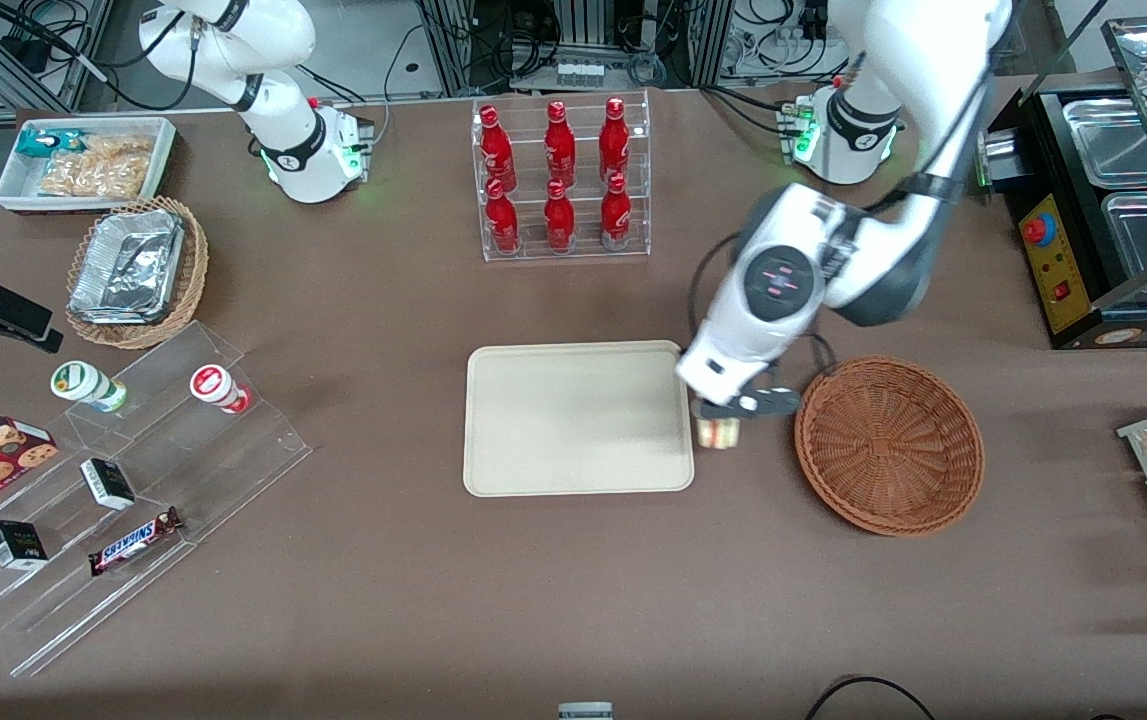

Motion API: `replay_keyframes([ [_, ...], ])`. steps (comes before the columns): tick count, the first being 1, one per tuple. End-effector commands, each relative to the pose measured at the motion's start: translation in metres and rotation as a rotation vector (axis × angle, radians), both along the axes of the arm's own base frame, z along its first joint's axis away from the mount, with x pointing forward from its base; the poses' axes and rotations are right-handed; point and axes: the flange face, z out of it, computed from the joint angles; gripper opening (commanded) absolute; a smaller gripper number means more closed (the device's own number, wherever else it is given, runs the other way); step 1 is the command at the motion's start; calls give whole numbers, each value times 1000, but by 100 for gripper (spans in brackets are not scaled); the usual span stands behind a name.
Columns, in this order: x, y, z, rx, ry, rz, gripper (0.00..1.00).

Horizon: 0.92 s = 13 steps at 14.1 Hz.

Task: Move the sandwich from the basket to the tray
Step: 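Lift the sandwich and carry it with the left gripper over the tray, then lower the sandwich onto the tray and open the left gripper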

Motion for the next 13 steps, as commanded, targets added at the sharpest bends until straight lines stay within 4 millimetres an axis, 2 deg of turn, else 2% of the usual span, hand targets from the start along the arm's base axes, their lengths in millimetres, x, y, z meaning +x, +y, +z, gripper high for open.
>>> replay_keyframes([
  [1,17,-49,-25,-9,8,28,15],
  [3,15,-76,-39,-20,12,15,15],
  [6,16,-110,-70,-21,16,31,17],
  [8,23,-117,-81,-26,13,49,17],
  [10,19,-122,-93,-19,22,42,21],
  [11,17,-124,-98,-16,27,41,27],
  [13,16,-124,-102,-13,31,39,51],
])
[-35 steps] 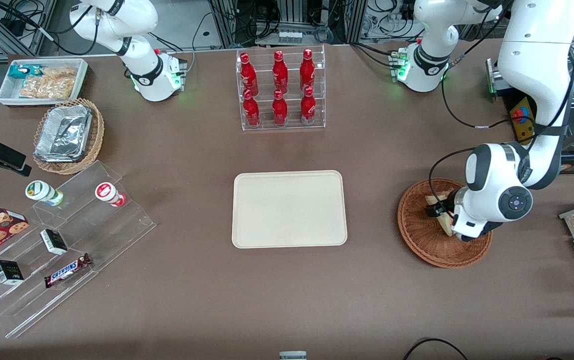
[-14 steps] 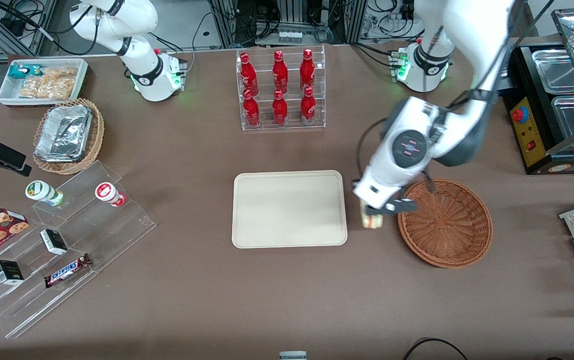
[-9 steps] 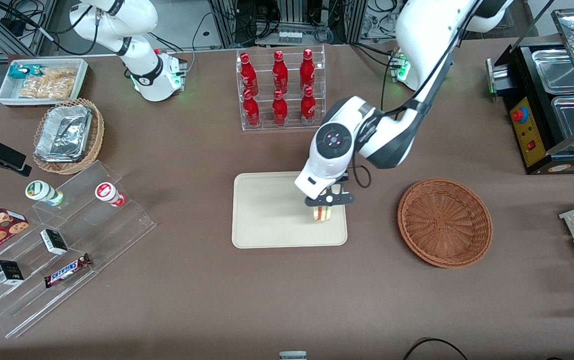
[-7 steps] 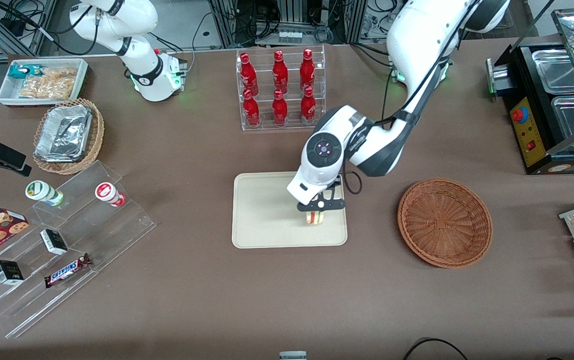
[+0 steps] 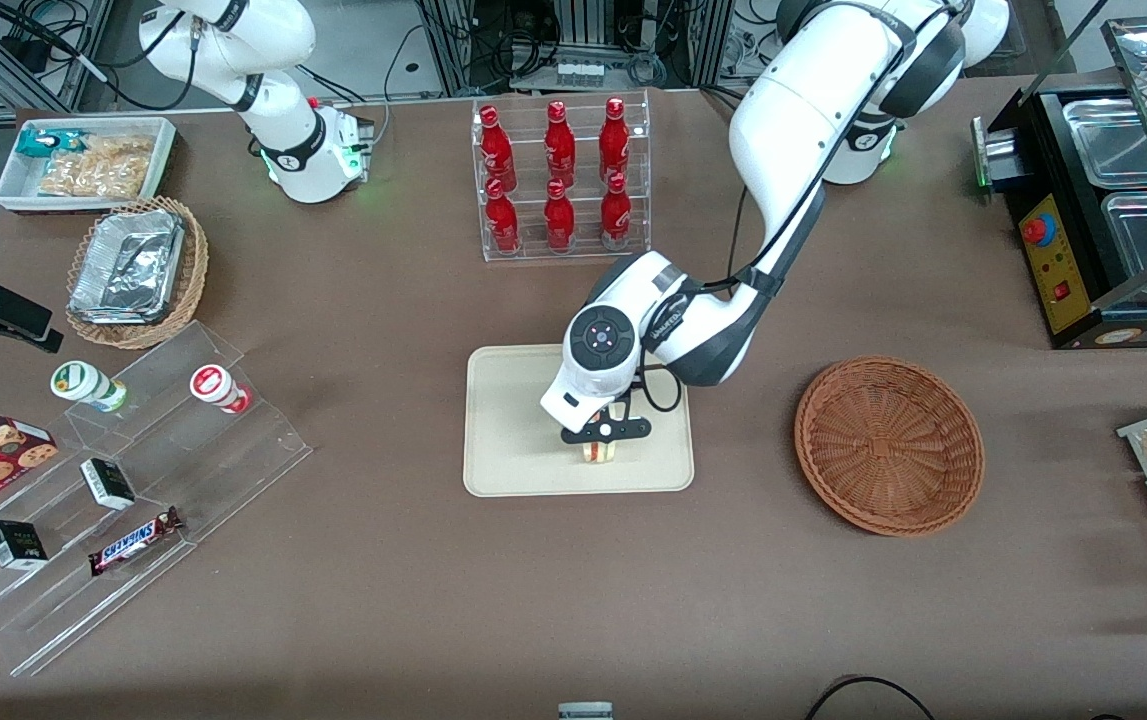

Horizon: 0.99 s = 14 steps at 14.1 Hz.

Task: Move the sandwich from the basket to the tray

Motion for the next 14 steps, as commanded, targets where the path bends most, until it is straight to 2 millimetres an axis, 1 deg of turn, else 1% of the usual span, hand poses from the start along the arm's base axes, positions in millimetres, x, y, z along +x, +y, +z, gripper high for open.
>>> replay_keyframes([
  [1,2,-7,1,10,-9,13,75],
  [2,3,-6,2,7,-15,13,100],
  [3,5,-6,5,4,-25,13,100],
  [5,10,-6,23,31,-81,-14,100],
  [6,14,-1,35,54,-109,-24,100],
  [7,25,15,49,94,-148,-20,100],
  [8,30,24,72,110,-174,-16,100],
  [9,33,40,94,130,-178,-7,100],
  [10,39,63,117,141,-185,18,100],
  [12,50,119,161,127,-197,77,100],
  [13,56,146,179,113,-200,74,100],
  [14,57,175,198,91,-184,65,100],
])
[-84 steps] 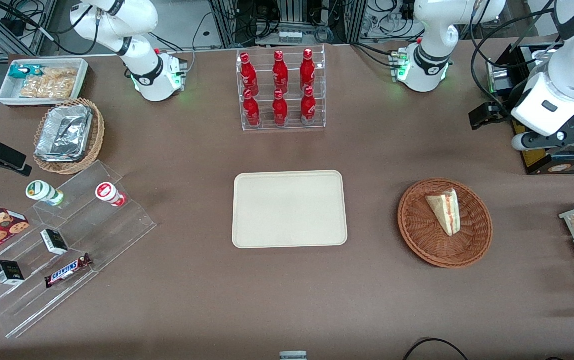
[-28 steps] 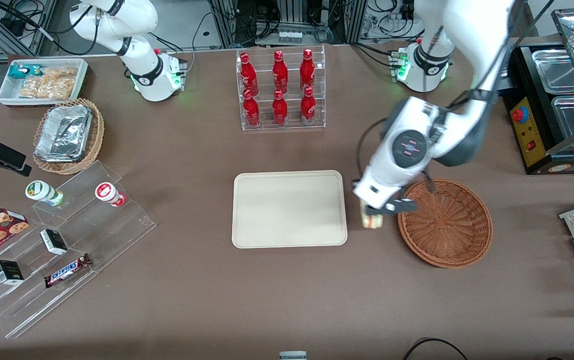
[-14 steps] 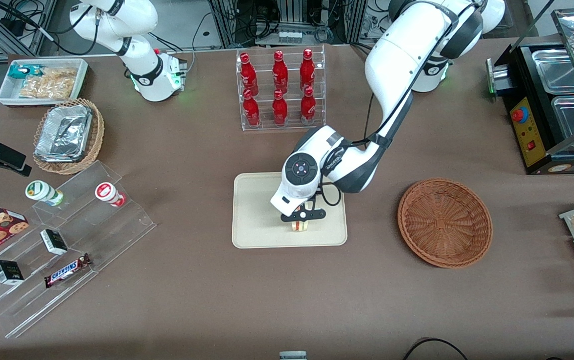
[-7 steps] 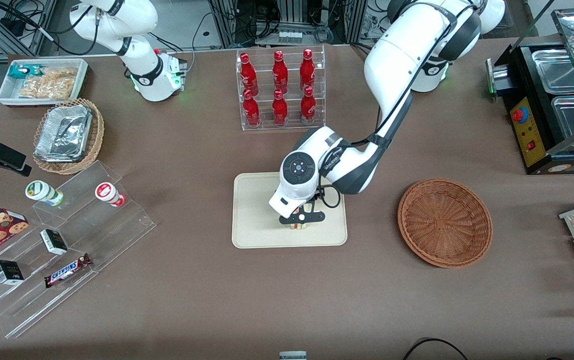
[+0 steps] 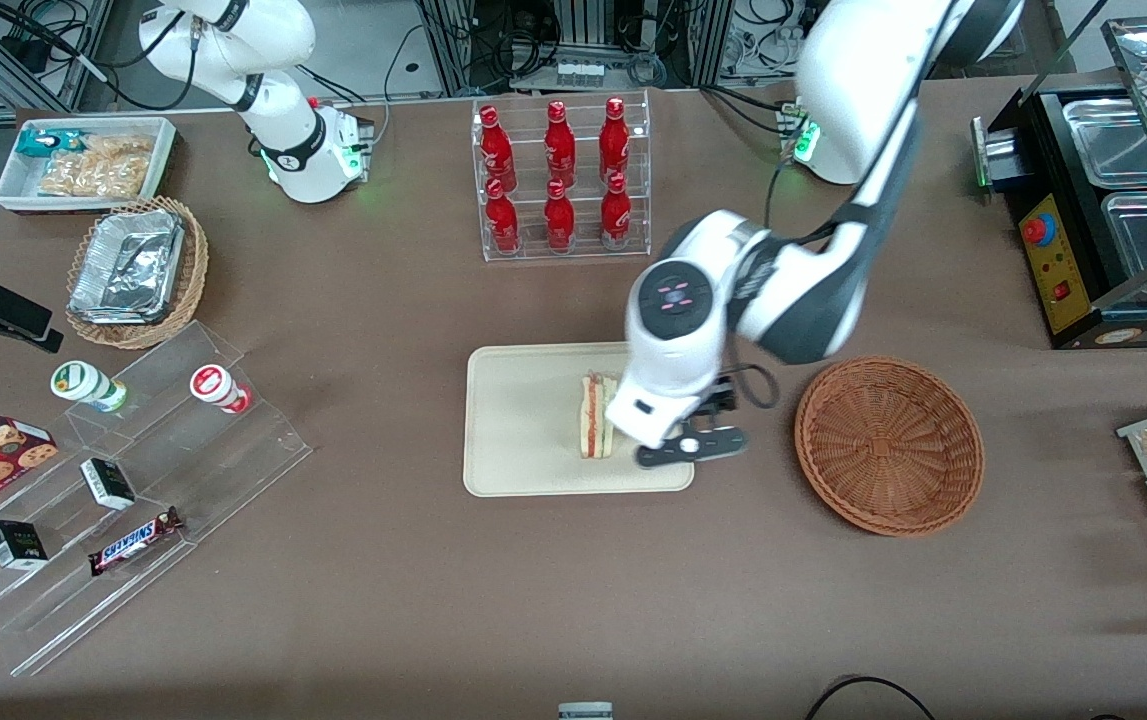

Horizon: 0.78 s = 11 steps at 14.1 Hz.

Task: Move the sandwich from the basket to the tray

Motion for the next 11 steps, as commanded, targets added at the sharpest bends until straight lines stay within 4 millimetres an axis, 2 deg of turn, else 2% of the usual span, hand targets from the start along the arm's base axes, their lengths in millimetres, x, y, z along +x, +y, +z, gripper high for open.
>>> replay_keyframes([
  [1,-9,85,46,-29,46,-23,100],
  [4,-10,174,81,-11,142,-129,100],
  [6,-20,211,105,0,191,-137,100],
  [8,-26,264,127,-4,226,-140,100],
  [11,-45,311,158,-12,260,-133,100],
])
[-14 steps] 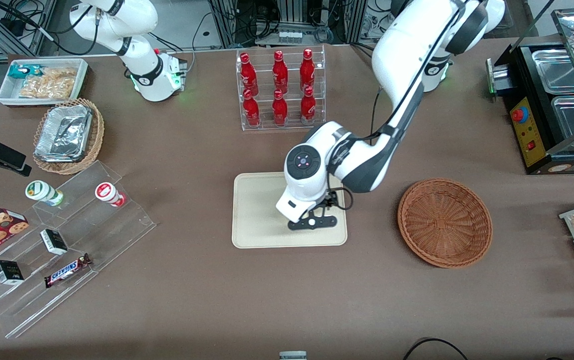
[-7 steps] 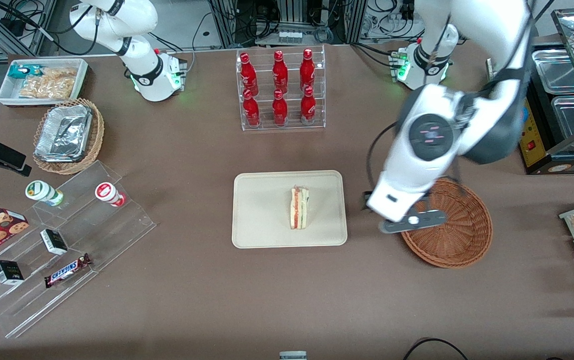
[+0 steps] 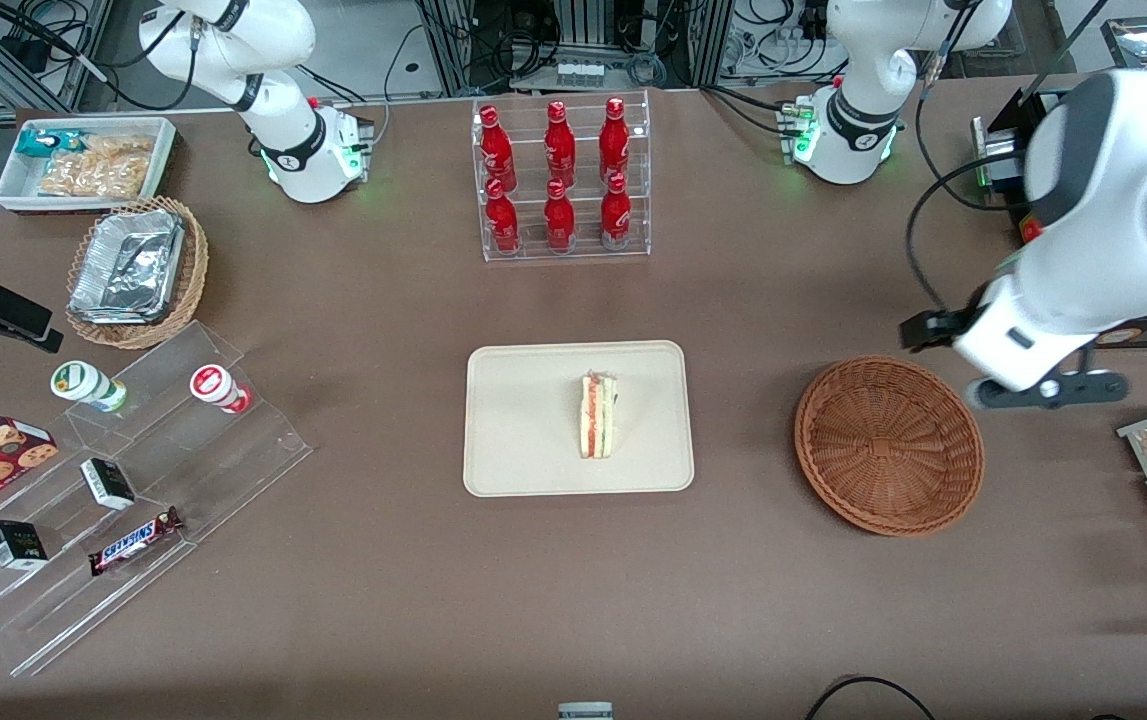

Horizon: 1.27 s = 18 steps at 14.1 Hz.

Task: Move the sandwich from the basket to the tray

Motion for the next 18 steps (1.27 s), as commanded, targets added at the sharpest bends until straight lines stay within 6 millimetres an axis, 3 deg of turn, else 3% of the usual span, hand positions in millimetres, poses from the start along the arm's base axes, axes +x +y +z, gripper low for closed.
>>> replay_keyframes([
  [1,-30,40,29,-15,41,-13,100],
  [3,-45,86,47,-30,69,-1,100],
  [5,-51,106,54,-36,78,24,100],
  [10,-61,78,59,-17,108,38,100],
  [13,-61,75,63,-15,103,41,100],
  [16,-54,66,60,-27,89,11,100],
  [18,-35,60,52,-52,29,-11,100],
])
